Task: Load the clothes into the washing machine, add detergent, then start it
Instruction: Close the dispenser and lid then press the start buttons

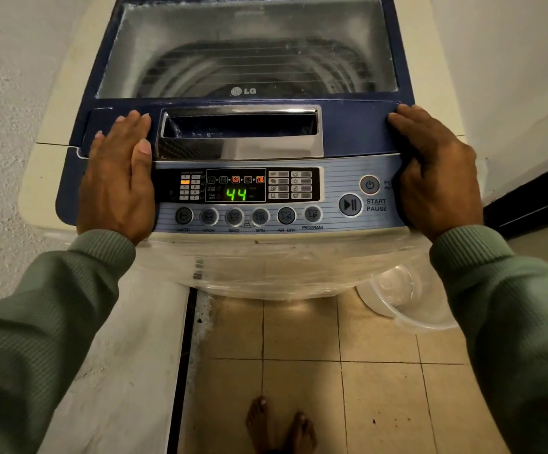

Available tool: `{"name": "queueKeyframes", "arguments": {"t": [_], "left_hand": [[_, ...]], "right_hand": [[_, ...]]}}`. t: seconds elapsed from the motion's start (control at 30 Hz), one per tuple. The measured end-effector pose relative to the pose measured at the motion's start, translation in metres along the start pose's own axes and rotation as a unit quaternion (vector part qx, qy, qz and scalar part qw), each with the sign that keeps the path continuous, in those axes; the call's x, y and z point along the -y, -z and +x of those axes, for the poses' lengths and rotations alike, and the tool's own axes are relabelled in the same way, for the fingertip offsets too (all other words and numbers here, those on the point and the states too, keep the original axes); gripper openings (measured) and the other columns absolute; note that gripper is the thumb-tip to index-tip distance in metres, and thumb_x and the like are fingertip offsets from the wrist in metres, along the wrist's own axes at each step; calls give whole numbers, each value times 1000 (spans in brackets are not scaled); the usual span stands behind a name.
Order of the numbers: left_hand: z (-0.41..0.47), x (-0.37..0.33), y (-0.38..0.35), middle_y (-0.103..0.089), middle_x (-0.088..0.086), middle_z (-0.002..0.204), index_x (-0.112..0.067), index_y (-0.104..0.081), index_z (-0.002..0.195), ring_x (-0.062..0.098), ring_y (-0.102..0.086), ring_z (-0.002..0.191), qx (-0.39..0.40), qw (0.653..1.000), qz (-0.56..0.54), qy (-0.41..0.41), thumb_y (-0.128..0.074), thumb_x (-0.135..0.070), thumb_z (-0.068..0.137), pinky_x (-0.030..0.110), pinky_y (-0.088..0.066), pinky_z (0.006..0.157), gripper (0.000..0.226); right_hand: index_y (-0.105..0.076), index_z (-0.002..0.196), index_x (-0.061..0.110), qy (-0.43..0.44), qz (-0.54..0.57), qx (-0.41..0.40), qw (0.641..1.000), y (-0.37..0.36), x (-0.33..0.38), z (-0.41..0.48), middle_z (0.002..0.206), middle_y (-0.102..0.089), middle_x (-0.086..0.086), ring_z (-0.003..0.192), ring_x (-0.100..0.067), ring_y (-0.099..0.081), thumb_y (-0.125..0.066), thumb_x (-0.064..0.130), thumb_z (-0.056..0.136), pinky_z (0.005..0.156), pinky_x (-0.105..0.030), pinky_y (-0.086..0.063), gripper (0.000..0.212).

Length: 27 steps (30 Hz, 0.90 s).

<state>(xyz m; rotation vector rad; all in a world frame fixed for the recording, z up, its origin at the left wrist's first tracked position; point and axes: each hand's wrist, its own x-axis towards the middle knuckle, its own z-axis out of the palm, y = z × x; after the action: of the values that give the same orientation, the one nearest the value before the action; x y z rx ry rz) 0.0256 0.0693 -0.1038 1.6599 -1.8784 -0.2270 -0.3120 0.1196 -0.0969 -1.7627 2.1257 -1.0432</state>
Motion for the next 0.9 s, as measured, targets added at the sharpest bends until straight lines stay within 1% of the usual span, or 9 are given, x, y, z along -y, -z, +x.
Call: {"name": "queueKeyframes", "arguments": {"t": [0.1,0.23,0.4,0.5,0.57,0.67,0.77,0.9], "left_hand": [[0,-1,-1,-38,6,153,-12,-41,146,15,-28,144,-1,1000,3,-5,-28,-26,105,27,-10,121,45],[0,-1,-1,-38,5,153,-12,-41,146,15,-28,144,-2,1000,7,-7,-28,-25,105,21,-8,119,45],[-1,0,-1,-38,5,153,-12,-40,146,16,-28,144,1,1000,13,-9,-28,-26,105,25,-9,120,45],[-1,0,-1,-38,5,153,-13,-40,146,12,-27,143,-4,1000,11,-9,-28,-26,105,24,-9,120,45],[-1,-1,-1,-38,5,153,-13,-40,146,10,-27,142,-5,1000,10,-10,-29,-26,105,26,-10,121,45],[-1,-1,-1,-38,5,153,-13,-40,146,11,-27,143,-2,1000,12,-10,-28,-27,104,28,-10,121,46],[-1,-1,-1,-38,7,153,-11,-40,146,12,-27,142,-1,1000,15,-14,-27,-28,104,29,-10,121,47],[-1,-2,-1,-38,7,153,-11,-39,146,13,-27,143,1,1000,17,-17,-27,-28,104,28,-9,120,47]], "right_hand": [[-54,136,7,-8,3,8,1000,0,1,0,145,-48,-8,138,-23,-40,-37,1,87,117,-29,-24,52],[-53,137,9,-10,-6,9,1000,-1,2,0,146,-47,-7,138,-21,-39,-34,9,87,115,-24,-20,53],[-55,136,10,-7,-7,7,1000,-2,1,1,145,-48,-6,137,-20,-41,-35,18,94,115,-25,-22,47],[-56,134,9,-7,-2,3,1000,-2,3,1,144,-50,-6,137,-20,-42,-39,21,97,116,-27,-25,43],[-56,134,10,-6,-3,1,1000,-1,4,0,143,-50,-6,136,-19,-42,-40,27,97,116,-28,-26,43],[-56,134,11,-8,-8,1,1000,-1,6,0,143,-50,-5,137,-18,-41,-38,34,98,113,-25,-25,47],[-56,135,12,-8,-15,0,1000,-2,7,-1,144,-50,-4,137,-17,-41,-34,37,99,112,-24,-24,48],[-55,135,12,-9,-16,0,1000,-3,7,-2,144,-49,-4,137,-17,-40,-30,39,99,115,-28,-26,51]]}}
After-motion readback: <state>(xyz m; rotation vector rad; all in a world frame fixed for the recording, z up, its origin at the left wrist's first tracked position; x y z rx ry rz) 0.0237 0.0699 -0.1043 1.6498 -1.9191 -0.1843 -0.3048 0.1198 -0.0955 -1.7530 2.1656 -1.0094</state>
